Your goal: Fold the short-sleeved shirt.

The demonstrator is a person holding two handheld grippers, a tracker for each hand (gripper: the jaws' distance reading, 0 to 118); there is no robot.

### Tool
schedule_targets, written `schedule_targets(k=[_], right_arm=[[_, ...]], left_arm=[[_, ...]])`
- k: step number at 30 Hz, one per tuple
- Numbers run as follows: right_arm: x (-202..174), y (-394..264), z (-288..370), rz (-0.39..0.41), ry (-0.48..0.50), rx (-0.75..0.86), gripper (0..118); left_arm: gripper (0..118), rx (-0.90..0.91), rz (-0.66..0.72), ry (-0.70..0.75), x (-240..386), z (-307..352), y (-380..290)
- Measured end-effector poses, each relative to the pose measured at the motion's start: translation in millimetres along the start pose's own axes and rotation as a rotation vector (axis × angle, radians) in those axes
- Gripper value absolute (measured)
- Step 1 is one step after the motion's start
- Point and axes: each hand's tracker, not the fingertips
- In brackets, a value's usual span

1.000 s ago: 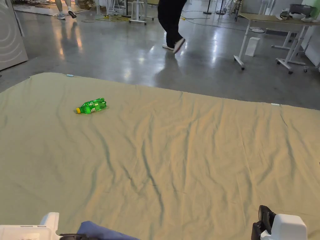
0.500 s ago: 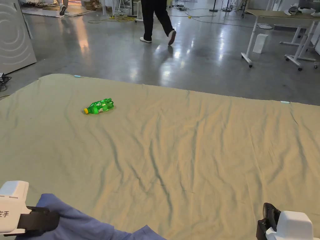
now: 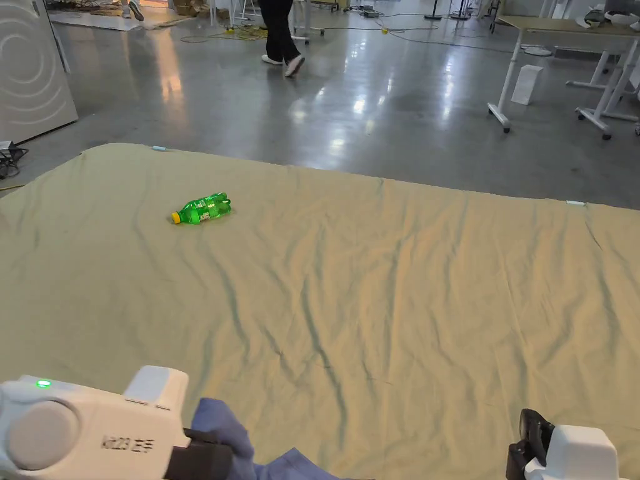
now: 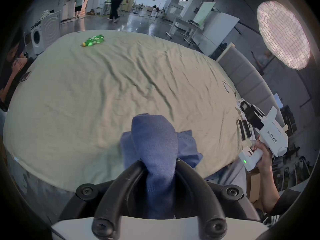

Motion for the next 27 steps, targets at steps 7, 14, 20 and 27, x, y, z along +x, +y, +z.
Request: schedule_targets(k=[7,14,20,27], right_arm=[[2,-5,0,-0.009,-0.002,-0.012,0],[5,-12,0,-0.020,-0.006,-0.027,0],[6,-12,2,-0.019,-0.005,-0.033,0],[11,-8,4,-0.022,-0.011,-0.029,0]], left_arm=[[16,-0.080,-0.002,-0.044,55,-66,-7],[16,-0.090,0.046,0.001,83,-129,-6],[43,-0.098,0.070,-0.036,83,-143,-6],[63,-0.012,0.063,-0.139,77,-97,1]])
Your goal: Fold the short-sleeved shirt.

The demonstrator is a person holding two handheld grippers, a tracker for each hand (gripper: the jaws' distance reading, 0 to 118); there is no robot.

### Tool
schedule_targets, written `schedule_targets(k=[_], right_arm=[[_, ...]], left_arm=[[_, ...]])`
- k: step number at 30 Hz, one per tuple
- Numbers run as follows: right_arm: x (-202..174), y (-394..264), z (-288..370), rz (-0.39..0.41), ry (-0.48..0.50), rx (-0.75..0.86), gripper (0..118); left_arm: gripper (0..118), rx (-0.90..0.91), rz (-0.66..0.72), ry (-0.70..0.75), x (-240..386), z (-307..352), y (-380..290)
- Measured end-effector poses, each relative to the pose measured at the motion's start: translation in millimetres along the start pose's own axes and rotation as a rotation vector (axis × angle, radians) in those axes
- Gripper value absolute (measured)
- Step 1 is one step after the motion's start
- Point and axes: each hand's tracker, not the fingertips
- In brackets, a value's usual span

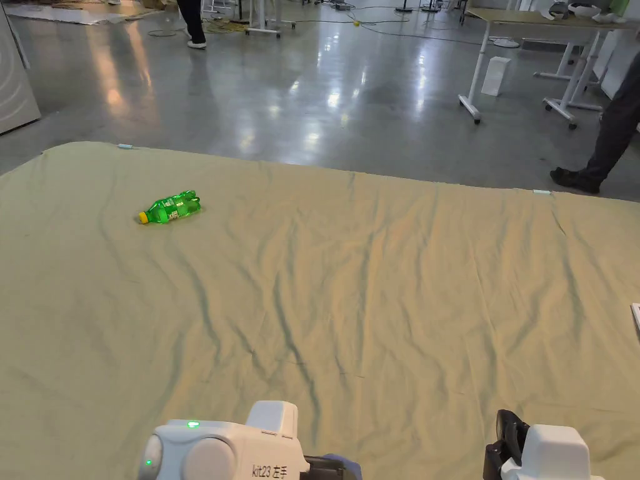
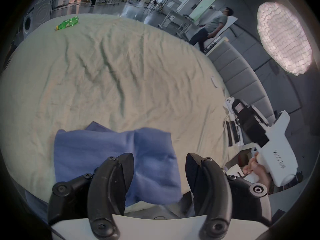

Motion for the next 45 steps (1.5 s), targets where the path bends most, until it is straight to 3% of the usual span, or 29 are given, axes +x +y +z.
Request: schedule_targets(k=[2,3,6,9,16,22,25,31,33,45], right_arm=[[1,-1,-1,-0.002,-0.002,0.001,0],[1,-1,-1,-0.003,-0.002,0.002,0],[0,-3,-1,-0.007,0.001,0.001,0],[-2,-4,1,-0.010,0.004,-0.002,0],[-4,-3,4,-0.013,0.008,0.000,0],[-6,5,6,-0.020,0.012,0.044,0],[-8,14,6,-0.019,0.010,0.070,0],[-8,33,8,-0.057,-0.034,0.145,0],[-8,43,14,-0.063,-0.053,0.174,0],[-4,68,19,-0.059,-0.114,0.255,0]], left_arm=[[61,0.014,-0.013,0.012,-2,-1,0],[55,0.010,-0.026,0.032,-4,-6,-1],[19,-0.044,-0.051,0.084,-3,-30,-14],[14,-0.097,-0.067,0.100,-5,-63,-32],[11,-0.052,-0.097,0.077,-8,-76,-52],[11,0.127,-0.136,0.015,-9,-23,-37],[9,0.278,-0.195,0.077,-7,10,-25],[4,0.700,-0.402,0.404,-6,61,-16],[4,0.778,-0.371,0.442,-9,73,-11],[4,0.916,-0.314,0.598,-63,92,-6]])
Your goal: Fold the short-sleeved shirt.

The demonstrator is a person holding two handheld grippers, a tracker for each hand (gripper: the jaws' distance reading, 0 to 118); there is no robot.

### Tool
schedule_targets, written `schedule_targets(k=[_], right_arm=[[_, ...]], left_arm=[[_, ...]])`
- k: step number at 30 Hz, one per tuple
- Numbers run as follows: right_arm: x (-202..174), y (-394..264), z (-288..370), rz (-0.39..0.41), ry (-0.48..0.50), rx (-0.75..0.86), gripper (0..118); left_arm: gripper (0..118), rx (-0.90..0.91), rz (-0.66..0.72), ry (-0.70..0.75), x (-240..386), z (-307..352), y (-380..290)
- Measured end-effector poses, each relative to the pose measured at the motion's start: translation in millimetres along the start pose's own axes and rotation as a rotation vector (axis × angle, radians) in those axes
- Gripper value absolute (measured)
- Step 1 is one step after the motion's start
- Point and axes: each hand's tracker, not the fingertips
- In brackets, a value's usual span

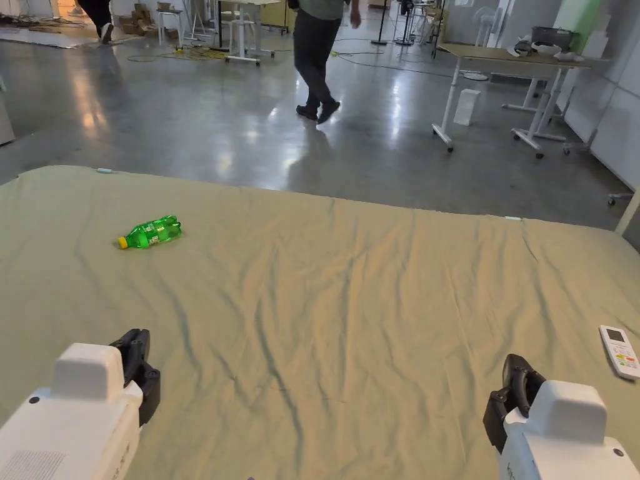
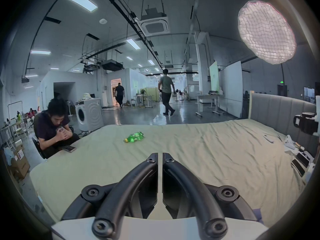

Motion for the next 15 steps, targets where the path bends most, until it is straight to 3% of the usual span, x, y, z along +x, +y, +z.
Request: schedule_targets(k=[6,8,10,15], right_arm=[[-9,-3,10,-0.010,0.035,-0.031,0],[-21,-17,21,-0.045,0.115,-0.113,0],[-42,-33,36,0.018,0.193,-0.139,0],[-107,-88,59,0.053,0.394,-0.332,0]], left_arm=[[4,-0.020,0.033,0.023,-20,7,-4],[4,-0.029,0.032,0.026,-25,9,-7],[4,-0.042,0.029,0.027,-29,12,-10],[4,-0.108,0.065,0.015,-38,19,-29]])
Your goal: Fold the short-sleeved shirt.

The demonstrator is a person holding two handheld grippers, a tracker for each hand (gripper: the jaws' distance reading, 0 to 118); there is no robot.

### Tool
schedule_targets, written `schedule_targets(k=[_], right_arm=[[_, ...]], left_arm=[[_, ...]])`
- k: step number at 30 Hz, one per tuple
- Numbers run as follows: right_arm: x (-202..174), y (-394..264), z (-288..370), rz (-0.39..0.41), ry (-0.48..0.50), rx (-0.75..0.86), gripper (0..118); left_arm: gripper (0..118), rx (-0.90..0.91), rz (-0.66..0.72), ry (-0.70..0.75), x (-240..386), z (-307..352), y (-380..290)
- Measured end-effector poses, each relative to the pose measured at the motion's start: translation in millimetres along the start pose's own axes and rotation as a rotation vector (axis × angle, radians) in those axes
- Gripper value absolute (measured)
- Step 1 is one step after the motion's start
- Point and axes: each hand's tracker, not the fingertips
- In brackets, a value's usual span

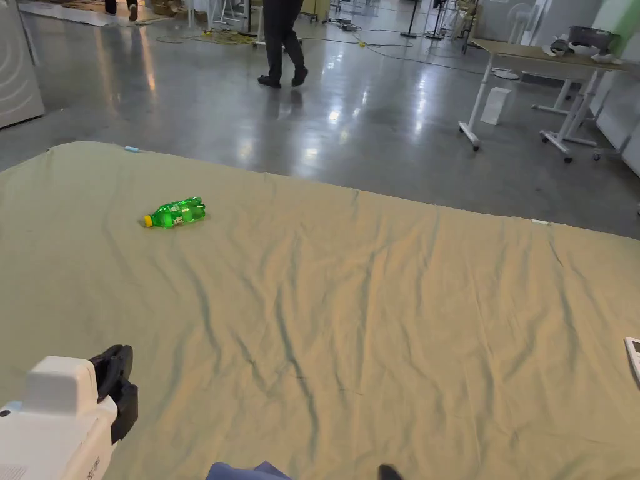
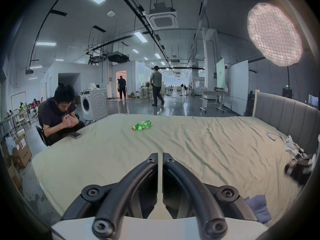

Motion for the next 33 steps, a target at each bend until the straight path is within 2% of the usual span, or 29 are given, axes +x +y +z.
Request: schedule_targets(k=[2,6,10,13,14,17,18,21,24,27,29,31,33], right_arm=[[-22,-16,-14,-0.023,0.052,-0.037,0],[-47,-37,-42,0.058,0.045,-0.096,0],[-42,-55,-64,0.048,-0.043,-0.173,0],[-32,-61,-68,0.032,-0.073,-0.175,0],[-30,-61,-68,0.029,-0.084,-0.172,0],[-25,-63,-69,0.013,-0.096,-0.178,0],[-25,-64,-70,0.015,-0.098,-0.179,0],[-27,-66,-69,0.034,-0.099,-0.177,0],[-27,-66,-69,0.038,-0.099,-0.176,0],[-27,-65,-69,0.030,-0.099,-0.178,0],[-26,-66,-68,0.035,-0.099,-0.177,0],[-25,-67,-68,0.031,-0.096,-0.173,0],[-24,-68,-67,0.032,-0.092,-0.171,0]], left_arm=[[4,-0.040,0.006,-0.004,-3,3,-10],[4,-0.133,0.050,-0.038,-10,5,-32],[5,-0.262,0.090,-0.116,-11,3,-47],[7,-0.382,0.234,-0.213,-22,-12,-61],[15,-0.402,0.280,-0.244,-26,-16,-64],[74,-0.502,0.358,-0.355,-31,-29,-67],[83,-0.532,0.365,-0.415,-33,-35,-70],[85,-0.673,0.444,-0.609,-42,-63,-84],[90,-0.760,0.514,-0.709,-45,-88,-100],[91,-0.843,0.605,-0.786,-39,-112,-118],[90,-0.925,0.690,-0.872,-32,-126,-135],[90,-0.933,0.742,-0.974,-23,-131,-145],[82,-0.934,0.773,-0.994,-6,-129,-145]])
